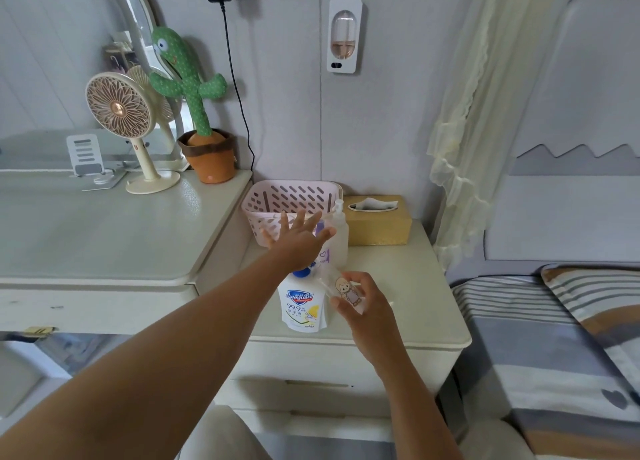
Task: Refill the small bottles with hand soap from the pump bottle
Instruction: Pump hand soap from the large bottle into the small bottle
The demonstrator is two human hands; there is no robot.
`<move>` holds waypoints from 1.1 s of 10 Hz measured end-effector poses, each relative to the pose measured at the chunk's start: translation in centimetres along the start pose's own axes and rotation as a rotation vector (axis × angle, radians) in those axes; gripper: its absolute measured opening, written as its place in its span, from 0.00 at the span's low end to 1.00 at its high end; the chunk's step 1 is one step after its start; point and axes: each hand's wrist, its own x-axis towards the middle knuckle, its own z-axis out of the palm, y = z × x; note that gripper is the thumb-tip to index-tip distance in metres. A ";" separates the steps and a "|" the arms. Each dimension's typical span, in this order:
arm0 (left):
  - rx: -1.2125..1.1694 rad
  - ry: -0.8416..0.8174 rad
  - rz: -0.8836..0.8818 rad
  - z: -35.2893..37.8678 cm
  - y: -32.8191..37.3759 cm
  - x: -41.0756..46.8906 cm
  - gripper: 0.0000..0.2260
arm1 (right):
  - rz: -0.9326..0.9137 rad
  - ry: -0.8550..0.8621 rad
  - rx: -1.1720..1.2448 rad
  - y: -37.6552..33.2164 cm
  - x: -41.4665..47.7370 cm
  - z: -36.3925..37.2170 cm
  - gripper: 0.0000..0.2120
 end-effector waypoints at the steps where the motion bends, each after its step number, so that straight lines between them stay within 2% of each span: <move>1: 0.039 0.003 0.029 -0.8 0.6 -0.7 0.21 | 0.002 0.002 -0.007 -0.2 0.0 -0.1 0.14; 3: 0.054 -0.010 0.057 -2.0 1.0 -1.0 0.21 | 0.008 -0.021 -0.030 -0.4 0.1 -0.4 0.18; 5: -0.126 0.011 -0.053 0.8 -1.1 1.8 0.27 | 0.022 -0.022 -0.030 0.4 0.0 0.2 0.17; 7: 0.014 -0.004 0.022 -1.6 0.8 -0.7 0.22 | 0.012 -0.019 -0.010 0.0 0.2 -0.2 0.17; 9: -0.117 0.020 -0.070 0.1 -1.0 1.8 0.29 | 0.005 -0.019 -0.002 0.0 0.2 0.0 0.16; 11: -0.135 -0.002 -0.074 0.3 -0.9 0.9 0.27 | 0.007 -0.018 -0.005 0.3 0.0 0.2 0.15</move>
